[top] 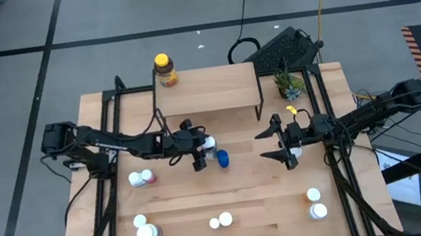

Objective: Pick and place medicine bottles onto shelf by color
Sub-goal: Put the large green medicine bottle on the shelf, aligned with the large yellow medicine bottle

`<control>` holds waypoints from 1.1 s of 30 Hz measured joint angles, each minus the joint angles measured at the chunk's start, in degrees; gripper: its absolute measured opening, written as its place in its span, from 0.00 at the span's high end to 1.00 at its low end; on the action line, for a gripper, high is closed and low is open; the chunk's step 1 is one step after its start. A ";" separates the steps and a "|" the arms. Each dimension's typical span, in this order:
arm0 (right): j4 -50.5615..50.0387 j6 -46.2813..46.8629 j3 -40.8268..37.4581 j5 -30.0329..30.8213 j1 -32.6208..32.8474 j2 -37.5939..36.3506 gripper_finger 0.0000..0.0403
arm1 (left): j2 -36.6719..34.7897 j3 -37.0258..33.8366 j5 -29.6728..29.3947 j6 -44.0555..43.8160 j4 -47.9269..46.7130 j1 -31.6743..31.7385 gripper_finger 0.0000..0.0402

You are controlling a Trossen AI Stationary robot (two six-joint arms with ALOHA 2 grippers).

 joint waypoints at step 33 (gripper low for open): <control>-0.01 0.01 -0.02 0.01 -0.02 -0.02 0.30 | 1.77 -0.08 0.19 -7.02 0.06 -1.58 0.13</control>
